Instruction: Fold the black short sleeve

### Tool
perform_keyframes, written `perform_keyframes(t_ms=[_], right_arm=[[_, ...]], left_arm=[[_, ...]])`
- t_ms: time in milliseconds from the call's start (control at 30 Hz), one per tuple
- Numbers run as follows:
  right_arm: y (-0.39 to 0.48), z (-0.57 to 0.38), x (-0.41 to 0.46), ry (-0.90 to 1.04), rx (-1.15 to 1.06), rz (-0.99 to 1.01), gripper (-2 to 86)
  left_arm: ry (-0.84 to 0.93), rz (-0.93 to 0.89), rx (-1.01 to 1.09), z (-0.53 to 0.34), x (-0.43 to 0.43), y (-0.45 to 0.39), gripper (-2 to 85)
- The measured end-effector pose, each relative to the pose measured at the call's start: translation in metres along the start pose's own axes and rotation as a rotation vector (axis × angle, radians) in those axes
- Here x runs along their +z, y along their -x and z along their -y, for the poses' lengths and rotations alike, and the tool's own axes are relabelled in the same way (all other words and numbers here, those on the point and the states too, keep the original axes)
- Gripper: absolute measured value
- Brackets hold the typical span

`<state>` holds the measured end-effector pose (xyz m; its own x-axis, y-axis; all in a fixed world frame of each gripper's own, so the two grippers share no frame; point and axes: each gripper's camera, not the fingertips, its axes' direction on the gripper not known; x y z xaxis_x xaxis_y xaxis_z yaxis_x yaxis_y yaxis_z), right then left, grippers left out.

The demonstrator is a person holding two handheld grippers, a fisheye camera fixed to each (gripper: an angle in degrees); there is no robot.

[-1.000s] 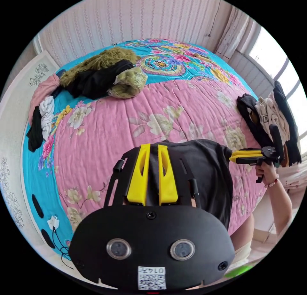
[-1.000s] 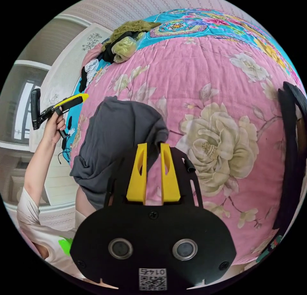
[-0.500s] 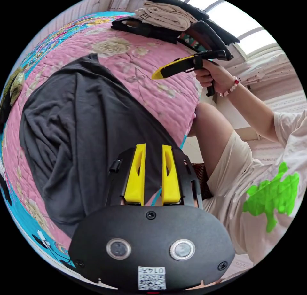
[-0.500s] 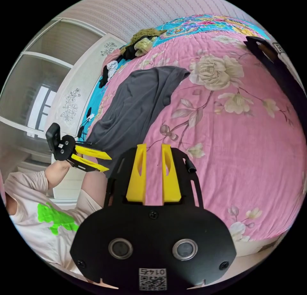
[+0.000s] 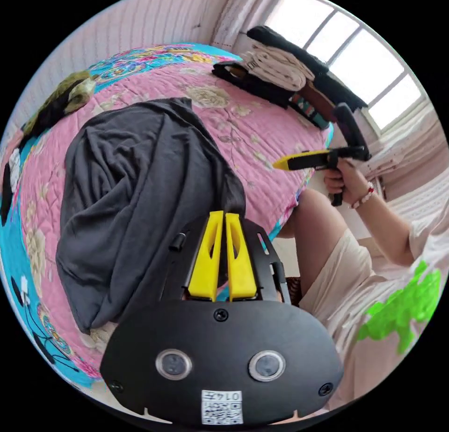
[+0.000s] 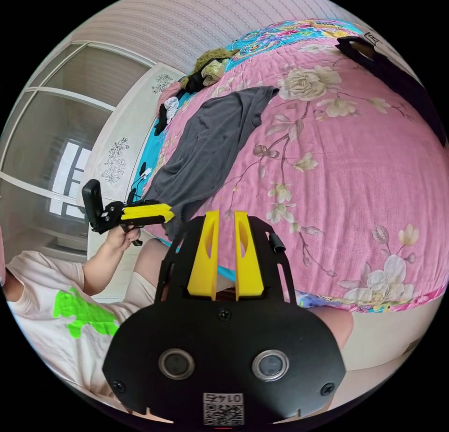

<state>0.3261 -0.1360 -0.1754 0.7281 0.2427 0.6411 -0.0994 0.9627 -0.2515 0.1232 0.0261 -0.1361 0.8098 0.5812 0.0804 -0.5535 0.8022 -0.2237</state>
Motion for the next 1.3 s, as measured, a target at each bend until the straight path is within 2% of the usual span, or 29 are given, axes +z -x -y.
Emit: perform_keyframes(t_ms=[67,167,267,367,567,667,800,900,1133,1300], right_arm=[[-0.003,0.003,0.005,0.016,0.002,0.02,6.3],[-0.006,0.01,0.016,0.037,0.0,0.049,7.0],[-0.01,0.023,0.027,0.046,0.004,0.072,7.3],[-0.013,0.041,0.037,0.044,0.011,0.108,7.6],[-0.008,0.082,0.056,0.049,-0.003,0.104,7.6],[-0.014,0.101,0.059,-0.02,0.052,0.07,8.0],[-0.051,0.122,0.062,-0.185,0.289,0.268,7.5],[-0.06,0.134,0.075,-0.11,0.308,0.35,1.7],[-0.044,0.134,0.009,-0.137,0.135,0.075,-0.3],[-0.045,0.127,-0.034,-0.08,0.075,-0.143,-0.2]], left_arm=[[-0.112,-0.15,-0.156,-0.014,-0.032,0.051,-0.9],[-0.233,-0.261,-0.284,-0.036,-0.056,0.096,-0.9],[-0.24,-0.145,-0.304,-0.049,-0.07,0.111,-1.0],[-0.225,-0.106,-0.321,-0.056,-0.074,0.126,-1.0],[-0.21,-0.123,-0.332,-0.065,-0.07,0.146,-1.0],[-0.205,-0.174,-0.299,-0.067,-0.066,0.144,-0.9],[-0.17,-0.187,-0.251,-0.066,-0.06,0.134,-0.9],[-0.151,-0.222,-0.207,-0.063,-0.055,0.123,-0.9],[-0.099,-0.431,0.036,-0.024,-0.023,0.053,-0.9],[-0.079,-0.437,0.169,0.01,0.023,-0.017,-0.1]])
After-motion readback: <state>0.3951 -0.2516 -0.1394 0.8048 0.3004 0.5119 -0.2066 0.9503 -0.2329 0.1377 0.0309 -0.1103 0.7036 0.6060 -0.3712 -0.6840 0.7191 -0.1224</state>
